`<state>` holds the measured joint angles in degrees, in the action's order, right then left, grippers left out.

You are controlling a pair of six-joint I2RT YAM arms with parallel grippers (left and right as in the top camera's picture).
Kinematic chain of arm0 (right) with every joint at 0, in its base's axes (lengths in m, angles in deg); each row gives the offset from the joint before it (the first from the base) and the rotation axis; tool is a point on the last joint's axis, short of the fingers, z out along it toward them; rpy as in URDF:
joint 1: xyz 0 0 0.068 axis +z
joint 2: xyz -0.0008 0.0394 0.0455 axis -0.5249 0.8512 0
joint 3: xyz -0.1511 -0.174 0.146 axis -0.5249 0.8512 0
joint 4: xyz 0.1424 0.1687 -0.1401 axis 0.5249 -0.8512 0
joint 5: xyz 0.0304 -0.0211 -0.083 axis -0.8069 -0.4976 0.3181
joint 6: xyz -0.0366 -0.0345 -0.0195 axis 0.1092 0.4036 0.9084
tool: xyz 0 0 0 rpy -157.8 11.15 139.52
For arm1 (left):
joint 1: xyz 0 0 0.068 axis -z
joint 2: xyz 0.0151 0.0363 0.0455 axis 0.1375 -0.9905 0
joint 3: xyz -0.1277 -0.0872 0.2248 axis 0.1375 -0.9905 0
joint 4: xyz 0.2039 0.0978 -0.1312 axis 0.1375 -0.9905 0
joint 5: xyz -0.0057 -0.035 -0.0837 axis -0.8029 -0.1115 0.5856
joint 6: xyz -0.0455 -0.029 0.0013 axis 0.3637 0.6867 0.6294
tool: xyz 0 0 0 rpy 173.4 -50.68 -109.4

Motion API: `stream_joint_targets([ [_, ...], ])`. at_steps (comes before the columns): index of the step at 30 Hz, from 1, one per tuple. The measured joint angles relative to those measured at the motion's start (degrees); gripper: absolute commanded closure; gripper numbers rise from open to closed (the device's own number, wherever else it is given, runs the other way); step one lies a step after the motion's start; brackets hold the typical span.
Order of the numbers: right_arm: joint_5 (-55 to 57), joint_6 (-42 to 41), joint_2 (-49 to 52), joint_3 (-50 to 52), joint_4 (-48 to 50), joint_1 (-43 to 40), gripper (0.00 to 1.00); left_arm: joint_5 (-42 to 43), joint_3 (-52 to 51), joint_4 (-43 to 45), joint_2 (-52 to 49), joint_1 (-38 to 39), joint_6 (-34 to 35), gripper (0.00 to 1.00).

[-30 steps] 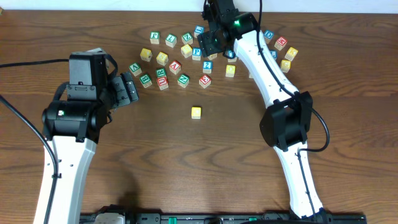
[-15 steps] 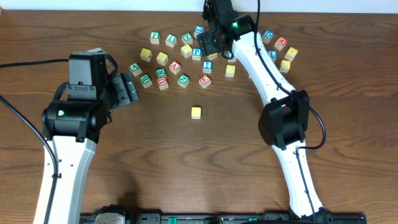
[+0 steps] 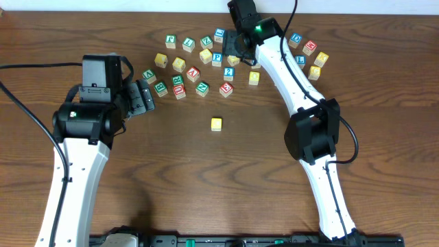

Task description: Spell out CORL

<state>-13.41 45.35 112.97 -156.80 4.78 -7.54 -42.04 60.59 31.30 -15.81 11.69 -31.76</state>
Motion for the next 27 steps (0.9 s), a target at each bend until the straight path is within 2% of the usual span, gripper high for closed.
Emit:
stream_joint_targets([
  [7,0.2,-11.7,0.0,0.0,-0.1,0.0,0.34,0.0,0.0,0.0,-0.4,0.0,0.0,0.10],
  [11,0.2,-15.7,0.0,0.1,-0.2,0.0,0.35,0.0,0.0,0.0,-0.4,0.0,0.0,0.10],
  [27,0.2,-21.7,0.1,6.9,6.1,0.6,0.36,0.0,0.0,0.0,-0.4,0.0,0.0,0.10],
])
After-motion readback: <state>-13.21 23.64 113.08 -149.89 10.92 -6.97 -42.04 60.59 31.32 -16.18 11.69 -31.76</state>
